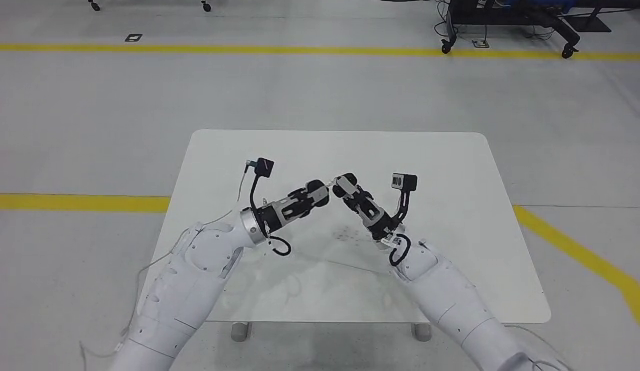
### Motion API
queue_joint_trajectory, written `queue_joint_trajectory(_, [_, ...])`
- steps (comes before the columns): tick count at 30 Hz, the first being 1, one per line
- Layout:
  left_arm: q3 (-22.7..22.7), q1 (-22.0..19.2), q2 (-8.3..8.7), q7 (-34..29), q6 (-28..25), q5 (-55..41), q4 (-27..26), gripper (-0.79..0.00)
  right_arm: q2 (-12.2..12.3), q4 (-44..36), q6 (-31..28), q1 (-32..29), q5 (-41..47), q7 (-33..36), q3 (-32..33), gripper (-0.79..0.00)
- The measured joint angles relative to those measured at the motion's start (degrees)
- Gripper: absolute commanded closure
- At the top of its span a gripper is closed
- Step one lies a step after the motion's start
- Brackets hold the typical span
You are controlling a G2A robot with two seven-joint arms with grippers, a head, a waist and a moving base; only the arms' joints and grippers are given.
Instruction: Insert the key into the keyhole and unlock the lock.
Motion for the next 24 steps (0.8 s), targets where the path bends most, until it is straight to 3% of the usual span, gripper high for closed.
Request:
queue_joint_trajectory(2, [-0.01, 0.03, 0.01, 0.19, 0.08, 0.18, -0.06, 0.000, -0.06, -0.08, 0.00, -0.08, 0.00, 0.33, 0.26, 0.000])
queue_joint_trajectory(3, [-0.02, 0.06, 0.02, 0.32, 0.15, 0.22, -0.08, -0.419, -0.12, -0.13, 0.00, -0.10, -0.03, 0.55, 0.39, 0.000])
queue_joint_trajectory(4, [-0.04, 0.07, 0.01, 0.45, 0.18, 0.16, -0.10, -0.785, -0.16, -0.16, 0.00, -0.10, -0.09, 0.74, 0.48, 0.000])
queue_joint_trajectory(11, [-0.30, 0.22, 0.03, 0.76, -1.04, -1.35, -0.22, -0.785, -0.45, -0.43, 0.00, -0.14, -0.79, 1.12, 1.51, 0.000])
queue_joint_trajectory(20, [-0.27, 0.18, 0.12, 0.69, -1.35, -0.65, -0.25, -0.437, -0.71, -0.20, 0.00, -0.29, -0.61, 3.52, 2.18, 0.000])
queue_joint_trajectory(24, [-0.15, 0.18, 0.13, 0.86, -1.14, -0.15, -0.28, -0.369, -0.75, -0.20, 0.00, -0.50, -0.40, 4.38, 2.57, 0.000])
